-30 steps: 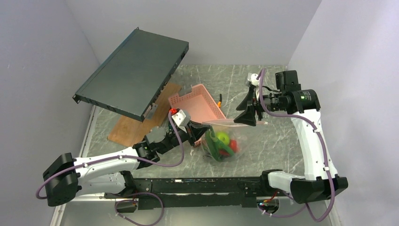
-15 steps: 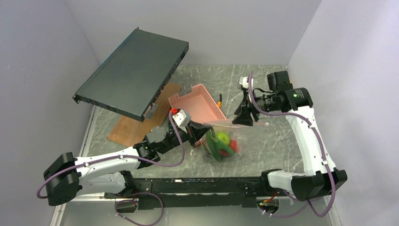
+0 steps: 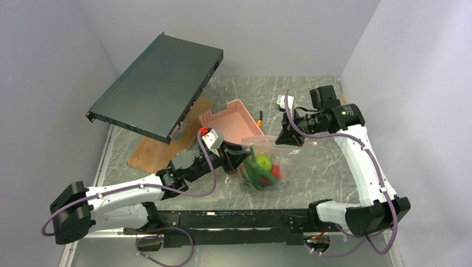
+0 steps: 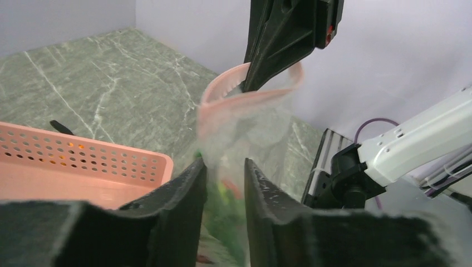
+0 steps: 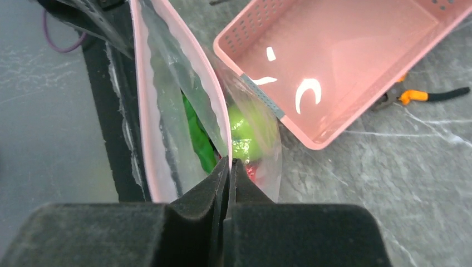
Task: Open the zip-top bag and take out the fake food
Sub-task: Open the zipper of the food storage bag at the center of the board.
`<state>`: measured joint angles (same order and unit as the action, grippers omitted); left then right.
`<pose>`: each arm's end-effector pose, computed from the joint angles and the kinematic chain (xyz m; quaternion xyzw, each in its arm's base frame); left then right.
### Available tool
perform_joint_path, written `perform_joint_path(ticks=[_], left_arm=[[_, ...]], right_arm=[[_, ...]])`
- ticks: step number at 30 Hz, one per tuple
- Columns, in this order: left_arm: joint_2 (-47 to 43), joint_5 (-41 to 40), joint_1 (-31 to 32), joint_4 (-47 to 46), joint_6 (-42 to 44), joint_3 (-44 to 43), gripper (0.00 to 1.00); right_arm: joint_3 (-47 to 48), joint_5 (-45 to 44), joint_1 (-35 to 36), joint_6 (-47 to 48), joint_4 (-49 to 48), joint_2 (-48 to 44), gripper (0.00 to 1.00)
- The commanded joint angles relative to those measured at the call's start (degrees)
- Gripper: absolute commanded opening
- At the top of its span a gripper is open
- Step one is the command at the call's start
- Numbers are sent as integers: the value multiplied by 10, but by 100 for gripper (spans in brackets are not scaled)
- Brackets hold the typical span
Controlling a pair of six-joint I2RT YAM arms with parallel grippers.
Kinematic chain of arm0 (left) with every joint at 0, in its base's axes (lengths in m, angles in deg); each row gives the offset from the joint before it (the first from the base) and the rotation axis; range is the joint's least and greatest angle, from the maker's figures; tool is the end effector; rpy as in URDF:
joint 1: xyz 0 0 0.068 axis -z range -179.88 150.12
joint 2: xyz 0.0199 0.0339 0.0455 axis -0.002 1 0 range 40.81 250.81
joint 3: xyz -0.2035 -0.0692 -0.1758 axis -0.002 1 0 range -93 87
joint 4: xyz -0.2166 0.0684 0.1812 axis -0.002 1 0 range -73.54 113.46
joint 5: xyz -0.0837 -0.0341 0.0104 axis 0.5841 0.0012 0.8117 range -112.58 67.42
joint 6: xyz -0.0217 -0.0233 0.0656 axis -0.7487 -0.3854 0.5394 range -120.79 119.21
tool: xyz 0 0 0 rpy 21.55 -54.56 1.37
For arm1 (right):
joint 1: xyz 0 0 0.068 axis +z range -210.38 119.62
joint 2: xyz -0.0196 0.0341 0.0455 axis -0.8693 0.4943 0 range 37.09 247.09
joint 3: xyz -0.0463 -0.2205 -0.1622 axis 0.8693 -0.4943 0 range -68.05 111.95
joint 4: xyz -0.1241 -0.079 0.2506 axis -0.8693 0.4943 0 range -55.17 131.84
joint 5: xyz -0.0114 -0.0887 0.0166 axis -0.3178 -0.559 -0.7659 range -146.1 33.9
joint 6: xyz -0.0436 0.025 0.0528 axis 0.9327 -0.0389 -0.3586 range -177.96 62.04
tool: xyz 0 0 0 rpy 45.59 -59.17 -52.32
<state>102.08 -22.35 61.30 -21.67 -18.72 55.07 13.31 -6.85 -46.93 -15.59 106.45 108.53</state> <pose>0.1413 -0.2574 0.2870 0.2412 0.6045 -0.4844 0.5845 0.2321 0.1027 0.3751 -0.5026 0.7312 0.3357 0.3162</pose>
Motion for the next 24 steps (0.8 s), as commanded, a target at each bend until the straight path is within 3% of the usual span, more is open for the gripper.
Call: perform_joint_path(ticks=[1,7,11,18,24], left_arm=[[-47,9,-1,4,-22,-1,49],[-130,7,-1,51,-28,10,86],[-182,6,-1,93,-36,11,99],[-233,-38,-2,162,-111,18,100],[-239,-31,-2,158,-144,34,100]], right_arm=[[24,-54,-13,-5,-13,-37,0],[61,-54,-94,0,5,-65,0],[79,-65,-159,-16,-13,-81,0],[112,-184,-186,-105,-135,-43,0],[165,-270,-191,-129,-219,19,0]])
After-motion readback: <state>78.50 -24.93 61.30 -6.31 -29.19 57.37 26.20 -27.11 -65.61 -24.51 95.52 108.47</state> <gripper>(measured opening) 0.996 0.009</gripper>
